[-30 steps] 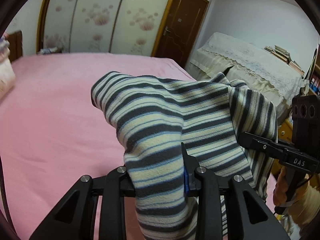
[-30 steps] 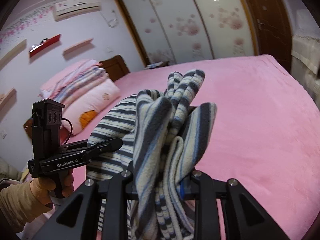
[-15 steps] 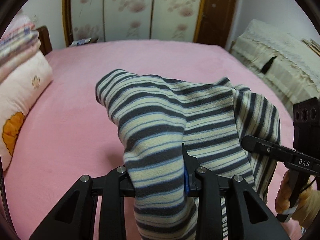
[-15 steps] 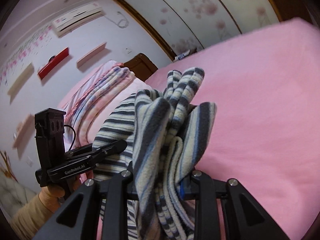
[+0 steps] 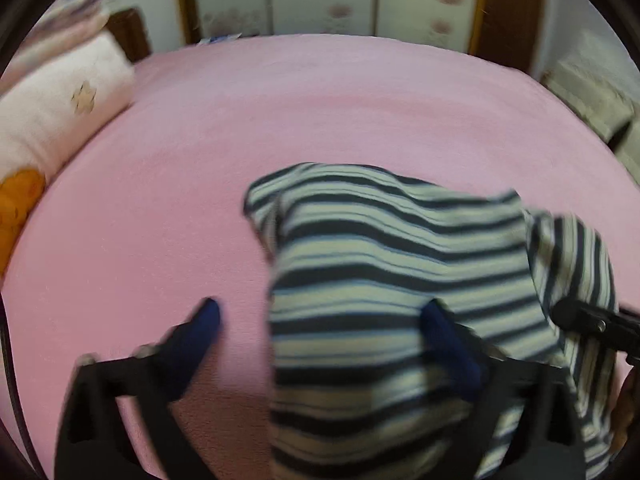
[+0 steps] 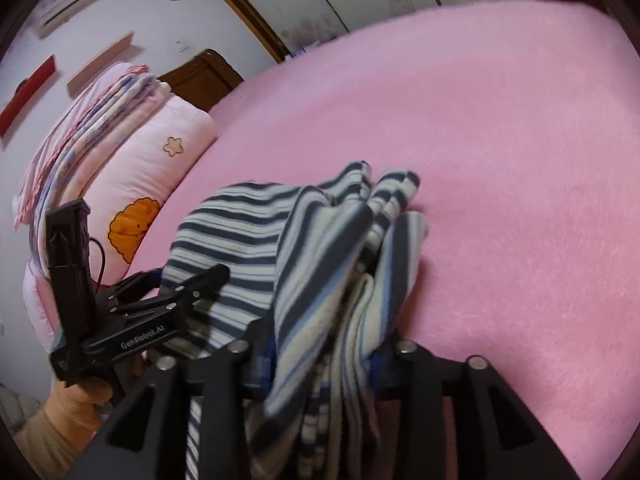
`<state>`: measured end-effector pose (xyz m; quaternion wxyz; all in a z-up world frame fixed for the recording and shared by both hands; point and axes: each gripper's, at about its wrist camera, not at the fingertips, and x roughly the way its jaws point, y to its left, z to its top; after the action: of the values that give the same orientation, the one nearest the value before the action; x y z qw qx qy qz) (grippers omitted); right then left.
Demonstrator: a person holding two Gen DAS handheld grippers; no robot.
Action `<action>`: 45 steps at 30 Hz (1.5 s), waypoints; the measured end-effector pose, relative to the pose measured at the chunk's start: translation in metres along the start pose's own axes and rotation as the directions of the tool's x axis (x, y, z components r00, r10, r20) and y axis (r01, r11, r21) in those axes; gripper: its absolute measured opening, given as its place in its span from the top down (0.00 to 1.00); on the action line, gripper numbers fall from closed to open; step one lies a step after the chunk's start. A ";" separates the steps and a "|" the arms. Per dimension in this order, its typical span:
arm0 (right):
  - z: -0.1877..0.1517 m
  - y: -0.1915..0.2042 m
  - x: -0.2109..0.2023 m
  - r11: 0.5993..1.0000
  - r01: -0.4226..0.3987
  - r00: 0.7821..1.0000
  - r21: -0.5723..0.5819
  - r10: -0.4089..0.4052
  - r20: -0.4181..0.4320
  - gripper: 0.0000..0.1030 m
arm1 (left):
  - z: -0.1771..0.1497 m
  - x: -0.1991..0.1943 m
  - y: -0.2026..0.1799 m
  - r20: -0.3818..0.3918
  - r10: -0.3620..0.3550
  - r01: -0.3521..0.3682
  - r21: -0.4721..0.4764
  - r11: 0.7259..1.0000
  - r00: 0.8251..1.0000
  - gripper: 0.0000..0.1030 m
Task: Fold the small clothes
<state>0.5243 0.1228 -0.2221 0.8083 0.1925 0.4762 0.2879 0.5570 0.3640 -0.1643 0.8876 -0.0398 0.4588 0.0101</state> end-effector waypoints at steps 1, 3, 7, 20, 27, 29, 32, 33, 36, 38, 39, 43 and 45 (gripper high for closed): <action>0.003 -0.005 0.001 0.999 -0.043 0.999 0.027 0.044 -0.017 0.57 | 0.003 0.000 0.006 -0.008 -0.039 0.038 -0.034 0.999 0.999 0.01; 0.013 -0.014 0.004 0.992 -0.108 0.992 0.070 0.111 -0.050 0.55 | 0.009 0.002 0.023 -0.020 -0.129 0.126 -0.106 0.986 0.991 0.01; 0.031 -0.024 0.021 0.985 -0.153 0.981 0.086 0.161 -0.107 0.53 | 0.027 0.022 0.039 -0.063 -0.227 0.215 -0.150 0.965 0.972 0.01; 0.050 -0.003 0.028 0.972 -0.192 0.980 -0.134 0.196 0.020 0.74 | 0.084 0.036 0.017 0.138 -0.172 0.172 0.018 0.985 0.975 0.47; 0.051 0.004 0.024 0.990 -0.005 0.994 -0.144 0.020 0.105 0.72 | 0.090 0.049 0.024 0.191 0.194 -0.179 -0.091 0.980 0.962 0.48; 0.052 0.005 0.017 0.991 0.040 0.992 -0.130 -0.024 0.125 0.65 | 0.081 0.043 0.033 0.185 0.206 -0.187 -0.113 0.976 0.961 0.38; 0.056 0.000 -0.005 0.989 0.103 0.984 -0.103 -0.086 0.158 0.62 | 0.067 0.030 0.033 0.177 0.228 -0.211 -0.110 0.971 0.958 0.30; 0.057 -0.001 -0.012 0.989 0.108 0.982 -0.098 -0.091 0.168 0.62 | 0.064 0.027 0.032 0.165 0.236 -0.220 -0.108 0.970 0.958 0.30; 0.053 0.003 -0.041 0.987 0.128 0.977 -0.100 -0.109 0.182 0.62 | 0.038 0.006 0.032 0.126 0.220 -0.206 -0.113 0.972 0.967 0.29; 0.043 0.009 -0.062 0.982 0.153 0.975 -0.107 -0.132 0.178 0.62 | 0.021 -0.013 0.023 0.116 0.204 -0.192 -0.109 0.975 0.972 0.26; 0.037 0.014 -0.071 0.980 0.167 0.975 -0.105 -0.149 0.163 0.62 | 0.014 -0.025 0.020 0.117 0.203 -0.191 -0.103 0.976 0.972 0.25; 0.008 0.030 -0.109 0.974 0.207 0.974 -0.087 -0.197 0.115 0.62 | -0.020 -0.083 -0.004 0.089 0.146 -0.138 -0.094 0.986 0.985 0.08; -0.006 0.039 -0.130 0.970 0.229 0.970 -0.080 -0.220 0.103 0.62 | -0.035 -0.115 -0.023 0.086 0.126 -0.118 -0.084 0.989 0.988 0.05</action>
<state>0.4585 0.0690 -0.1165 0.8650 0.1135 0.4429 0.2066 0.4635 0.3403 -0.0890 0.9031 -0.0460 0.4185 0.0844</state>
